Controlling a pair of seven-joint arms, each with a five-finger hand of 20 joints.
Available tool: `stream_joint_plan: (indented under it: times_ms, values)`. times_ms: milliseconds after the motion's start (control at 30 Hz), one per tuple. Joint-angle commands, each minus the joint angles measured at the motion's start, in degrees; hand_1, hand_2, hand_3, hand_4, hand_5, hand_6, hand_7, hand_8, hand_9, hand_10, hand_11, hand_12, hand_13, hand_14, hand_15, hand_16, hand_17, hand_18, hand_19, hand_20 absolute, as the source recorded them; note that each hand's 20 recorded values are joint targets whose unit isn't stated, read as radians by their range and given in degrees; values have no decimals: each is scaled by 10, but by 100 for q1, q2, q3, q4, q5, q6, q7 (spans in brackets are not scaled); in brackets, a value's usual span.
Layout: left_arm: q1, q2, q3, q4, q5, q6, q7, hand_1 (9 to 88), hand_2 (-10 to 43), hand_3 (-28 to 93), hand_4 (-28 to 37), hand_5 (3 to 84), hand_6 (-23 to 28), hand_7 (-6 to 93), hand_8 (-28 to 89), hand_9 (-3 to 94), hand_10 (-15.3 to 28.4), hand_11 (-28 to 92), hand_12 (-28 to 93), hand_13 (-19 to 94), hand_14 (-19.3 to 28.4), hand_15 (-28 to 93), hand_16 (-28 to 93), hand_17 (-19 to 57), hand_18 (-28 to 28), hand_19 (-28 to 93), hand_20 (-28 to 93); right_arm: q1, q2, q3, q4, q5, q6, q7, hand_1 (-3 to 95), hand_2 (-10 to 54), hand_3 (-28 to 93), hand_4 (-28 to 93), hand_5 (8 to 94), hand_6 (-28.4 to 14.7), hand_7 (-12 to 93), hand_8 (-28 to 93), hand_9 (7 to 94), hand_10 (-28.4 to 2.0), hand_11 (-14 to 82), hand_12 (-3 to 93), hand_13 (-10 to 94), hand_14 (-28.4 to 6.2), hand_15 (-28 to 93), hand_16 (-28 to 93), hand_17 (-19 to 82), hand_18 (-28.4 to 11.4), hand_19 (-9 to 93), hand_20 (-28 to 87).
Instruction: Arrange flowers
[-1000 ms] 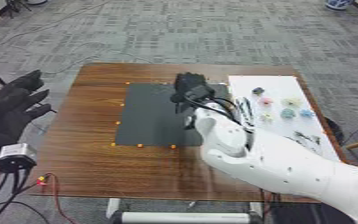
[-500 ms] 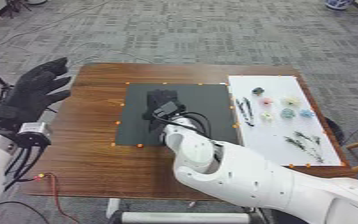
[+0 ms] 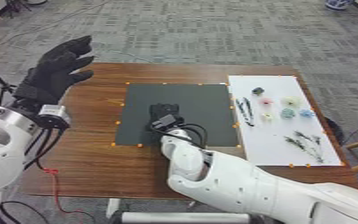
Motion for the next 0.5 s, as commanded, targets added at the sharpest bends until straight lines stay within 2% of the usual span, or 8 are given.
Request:
stream_joint_plan:
  times_ms: [33,233,333,500]
  values:
    - [-282,7,288,87,26,-123,-23,262,-81,697,-255,203,11,194,-87,133,82,125,224,33,112,364,-20,-145,198,385,99,101,-296,-91,93,80,139,139,338,-94,911,-75,768,-10,541,232,781,-99,686,680,753,-109,875,436,309,-232,837,455]
    - [-469,11,499,167,-10,-222,-119,261,-82,698,-254,203,10,197,-88,133,82,125,225,33,112,365,-20,-144,198,385,100,-100,-503,73,36,13,160,124,335,-95,917,-74,779,-7,531,235,787,-96,681,687,760,-105,873,435,316,-234,844,453]
    - [-667,24,673,247,-10,-287,-164,262,-81,697,-255,202,10,198,-88,134,82,125,225,33,112,365,-20,-145,198,386,100,-109,-568,100,86,87,249,163,333,-95,917,-75,784,-4,526,236,790,-94,678,689,765,-102,871,434,320,-235,847,451]
    - [-876,35,858,328,-29,-347,-208,262,-81,697,-254,203,10,197,-88,134,82,125,224,33,112,367,-20,-145,199,387,100,-18,-658,71,215,168,353,257,332,-95,913,-92,790,5,519,232,793,-93,679,675,771,-100,867,433,334,-229,852,447]
